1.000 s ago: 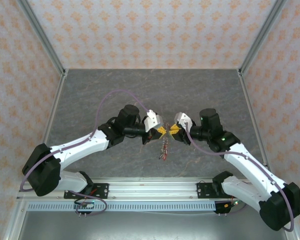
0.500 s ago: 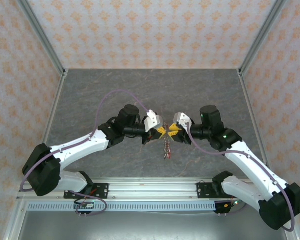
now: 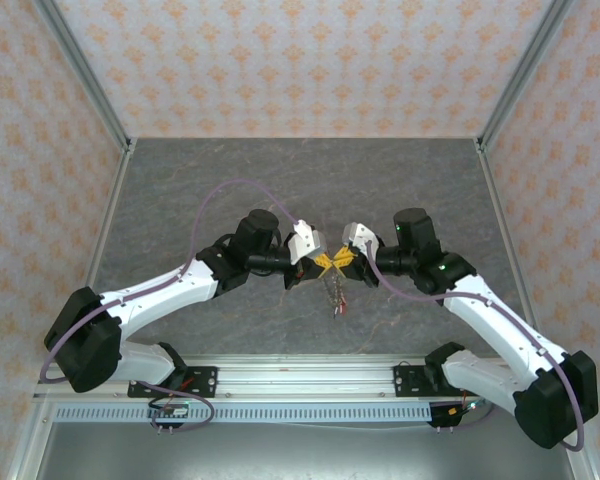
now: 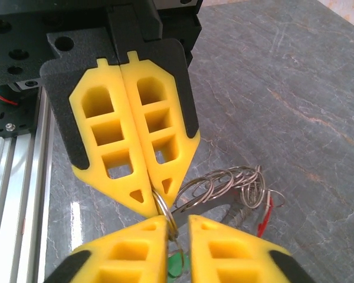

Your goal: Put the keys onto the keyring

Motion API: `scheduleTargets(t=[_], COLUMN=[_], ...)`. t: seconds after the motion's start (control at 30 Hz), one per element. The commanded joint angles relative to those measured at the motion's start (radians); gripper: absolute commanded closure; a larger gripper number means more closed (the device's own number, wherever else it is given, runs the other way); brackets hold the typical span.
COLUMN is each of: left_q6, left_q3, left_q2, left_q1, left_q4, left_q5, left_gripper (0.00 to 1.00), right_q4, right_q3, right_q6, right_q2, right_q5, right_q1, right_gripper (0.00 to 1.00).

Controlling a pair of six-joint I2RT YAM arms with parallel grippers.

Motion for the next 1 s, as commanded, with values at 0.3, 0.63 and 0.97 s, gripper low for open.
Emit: scheduleTargets(t=[0.3,0.63,0.97], left_q6=[0.082,0.116,0.081], left_q3=[0.077,0.108,0.080], left_q2=[-0.009,0.005,-0.013], left_q1=[-0.009,-0.027,-0.031], left_q4=[-0.101,-0.135,-0.067], left_q5=[-0.056,-0.090,-0.085], left_gripper=[0.89,0.87,1.00], right_q4=[-0.144,-0.283,-0.363], right_q3=[0.130,0.227,0.297], right_q6=[-0.038,-0.103,-0.157], right_q2=[0.022,0.052,0.065], right_q5=[0.038,0.117,0.151], right_q1=[0.012,0.063,0.074], right_gripper=[1.00,1.00,0.93])
